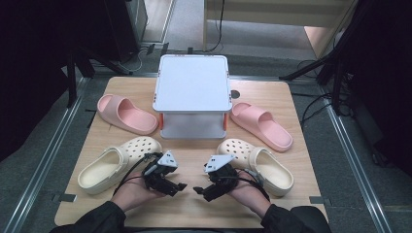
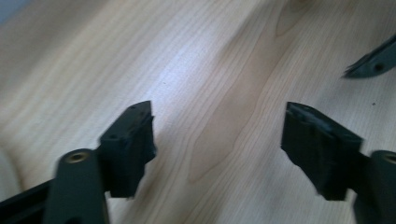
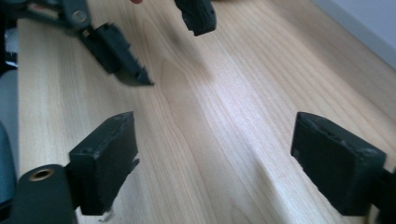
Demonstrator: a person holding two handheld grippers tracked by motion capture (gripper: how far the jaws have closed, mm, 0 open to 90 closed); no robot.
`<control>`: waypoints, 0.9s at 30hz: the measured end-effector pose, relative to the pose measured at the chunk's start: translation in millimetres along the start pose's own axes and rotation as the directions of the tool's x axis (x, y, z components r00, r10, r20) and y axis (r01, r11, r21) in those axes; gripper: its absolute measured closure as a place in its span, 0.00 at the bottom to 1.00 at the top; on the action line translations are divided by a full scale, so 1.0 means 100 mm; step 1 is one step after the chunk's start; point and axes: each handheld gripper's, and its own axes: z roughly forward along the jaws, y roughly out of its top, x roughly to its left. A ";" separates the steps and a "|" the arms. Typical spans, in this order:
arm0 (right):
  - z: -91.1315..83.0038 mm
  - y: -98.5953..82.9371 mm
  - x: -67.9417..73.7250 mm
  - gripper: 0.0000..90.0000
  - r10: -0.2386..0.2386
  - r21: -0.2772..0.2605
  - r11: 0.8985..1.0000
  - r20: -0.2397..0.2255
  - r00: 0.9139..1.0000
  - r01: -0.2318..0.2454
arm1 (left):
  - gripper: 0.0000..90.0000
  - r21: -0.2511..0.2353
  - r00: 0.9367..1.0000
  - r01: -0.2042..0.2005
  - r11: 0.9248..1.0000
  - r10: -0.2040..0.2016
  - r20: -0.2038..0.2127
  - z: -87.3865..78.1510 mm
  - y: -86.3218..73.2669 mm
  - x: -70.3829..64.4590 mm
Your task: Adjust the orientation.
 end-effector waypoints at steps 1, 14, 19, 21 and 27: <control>-0.02 0.00 -0.01 0.14 0.003 -0.012 1.000 0.011 1.000 -0.003 | 0.38 -0.006 1.000 0.000 1.000 0.000 0.014 -0.03 0.00 0.01; -0.34 0.04 -0.13 0.15 0.111 -0.092 0.990 0.023 0.994 -0.108 | 0.48 -0.018 0.997 0.057 0.998 -0.055 0.053 -0.33 0.02 0.15; -0.32 0.10 -0.10 0.34 0.079 -0.085 0.993 0.012 0.997 -0.078 | 0.51 -0.055 0.998 0.054 0.997 -0.052 0.032 -0.44 -0.01 0.18; -0.31 0.10 -0.10 0.35 0.076 -0.086 0.993 -0.001 0.997 -0.075 | 0.51 -0.065 0.998 0.059 0.996 -0.058 0.023 -0.47 -0.03 0.19; -0.26 0.11 -0.12 0.46 0.084 -0.016 0.996 -0.055 0.995 -0.085 | 0.52 -0.078 0.998 0.059 0.995 -0.059 0.007 -0.54 -0.05 0.26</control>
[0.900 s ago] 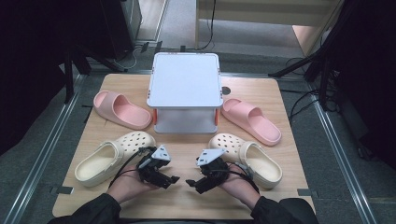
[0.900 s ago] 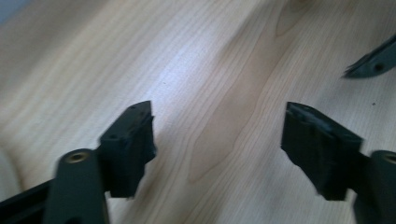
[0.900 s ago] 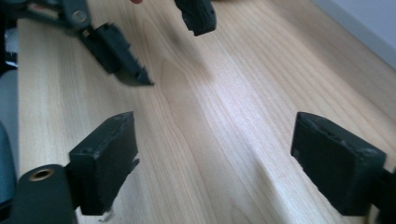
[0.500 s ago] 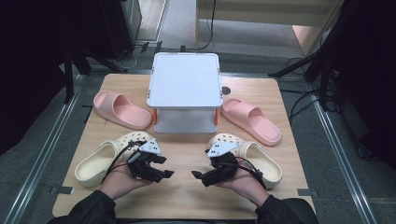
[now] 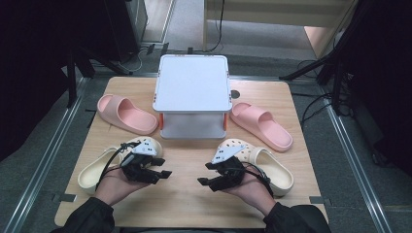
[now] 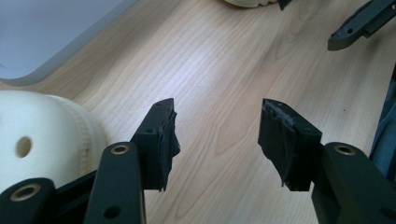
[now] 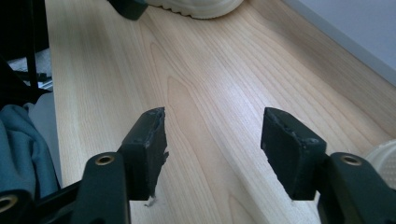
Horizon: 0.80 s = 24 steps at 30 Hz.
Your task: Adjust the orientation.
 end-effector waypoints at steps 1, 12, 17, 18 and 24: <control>0.00 0.01 0.00 0.50 -0.010 -0.001 1.000 0.002 1.000 0.010 | 0.51 -0.003 1.000 0.003 1.000 -0.003 -0.014 -0.02 -0.01 0.01; -0.01 0.03 -0.09 0.55 0.013 -0.018 1.000 0.019 1.000 -0.012 | 0.48 -0.021 0.999 0.047 0.999 -0.047 -0.020 -0.17 -0.06 0.04; 0.03 0.05 -0.10 0.55 -0.014 0.002 1.000 0.010 1.000 0.014 | 0.48 -0.014 0.997 0.069 0.998 -0.069 -0.029 -0.23 -0.11 0.06; 0.03 0.06 -0.09 0.55 -0.016 0.008 1.000 0.009 1.000 0.016 | 0.48 -0.011 0.997 0.066 0.998 -0.066 -0.027 -0.25 -0.12 0.06; 0.07 0.10 -0.09 0.55 -0.013 0.019 1.000 -0.019 1.000 0.014 | 0.50 -0.014 0.996 0.083 0.996 -0.083 -0.033 -0.35 -0.19 0.07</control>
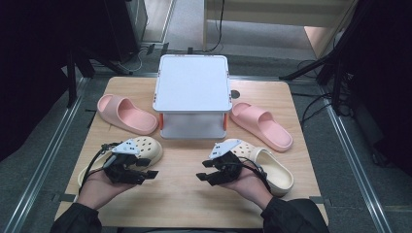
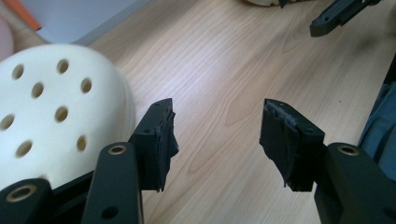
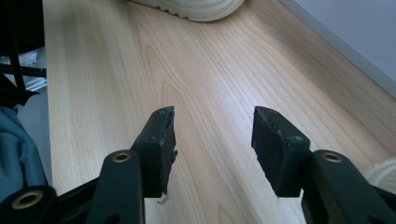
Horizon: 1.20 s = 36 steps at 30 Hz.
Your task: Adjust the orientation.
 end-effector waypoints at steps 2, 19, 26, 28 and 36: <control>0.01 0.01 -0.01 0.55 0.001 -0.002 1.000 -0.006 1.000 -0.001 | 0.50 0.002 1.000 0.010 1.000 -0.010 -0.005 -0.03 -0.03 0.01; 0.08 0.11 -0.02 0.57 -0.011 0.004 1.000 -0.047 0.999 0.011 | 0.52 -0.024 0.994 0.082 0.996 -0.083 -0.066 -0.34 -0.30 0.13; 0.09 0.11 -0.01 0.57 -0.009 0.011 1.000 -0.045 0.999 0.010 | 0.53 -0.055 0.989 0.119 0.991 -0.123 -0.084 -0.47 -0.39 0.23; 0.09 0.11 -0.02 0.57 -0.006 0.012 1.000 -0.043 0.999 0.007 | 0.53 -0.063 0.987 0.126 0.990 -0.131 -0.090 -0.50 -0.41 0.25; 0.11 0.11 -0.02 0.57 -0.012 0.019 1.000 -0.043 0.999 0.013 | 0.54 -0.072 0.974 0.150 0.986 -0.160 -0.163 -0.46 -0.51 0.39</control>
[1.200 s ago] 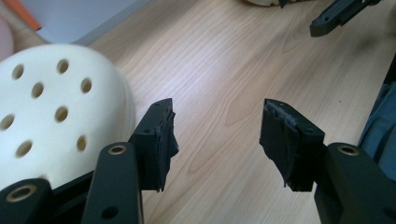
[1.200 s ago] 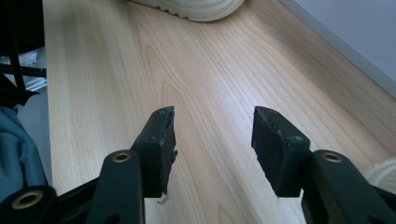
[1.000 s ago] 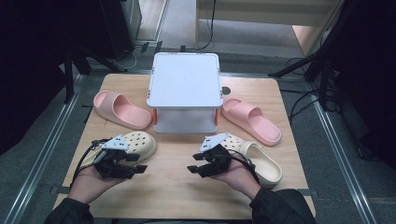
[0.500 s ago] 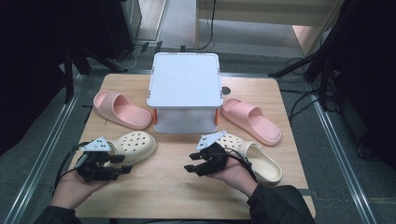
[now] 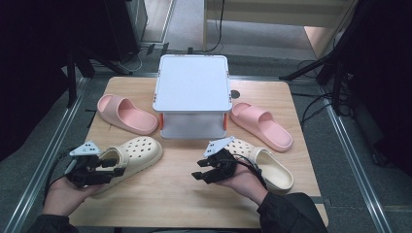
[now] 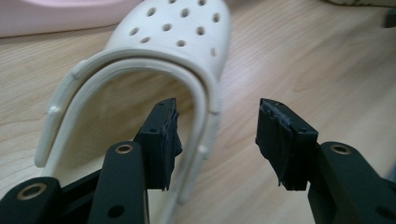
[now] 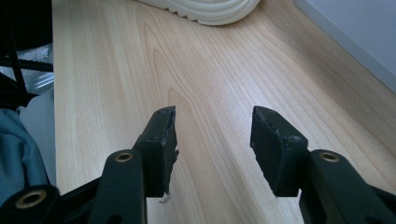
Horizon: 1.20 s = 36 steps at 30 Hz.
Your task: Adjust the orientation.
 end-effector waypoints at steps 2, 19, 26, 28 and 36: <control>0.01 0.00 0.01 0.57 0.001 0.006 1.000 0.001 1.000 -0.001 | 0.60 0.010 1.000 0.000 1.000 0.000 0.007 0.08 -0.01 0.02; 0.01 -0.01 0.02 0.58 -0.003 0.015 1.000 0.003 1.000 0.003 | 0.85 0.008 0.999 -0.024 1.000 0.024 0.035 0.25 0.10 0.07; -0.04 -0.07 0.01 0.58 0.012 0.011 1.000 0.022 1.000 -0.013 | 0.86 -0.012 0.996 -0.063 0.998 0.064 0.067 0.24 0.26 -0.08; -0.04 -0.07 0.02 0.58 0.017 0.013 1.000 0.024 1.000 -0.017 | 0.86 -0.024 0.994 -0.069 0.997 0.071 0.086 0.25 0.31 -0.13; -0.12 -0.15 0.02 0.58 0.038 -0.003 0.999 0.050 0.998 -0.038 | 0.85 0.001 0.982 -0.114 0.993 0.112 0.154 0.42 0.49 -0.34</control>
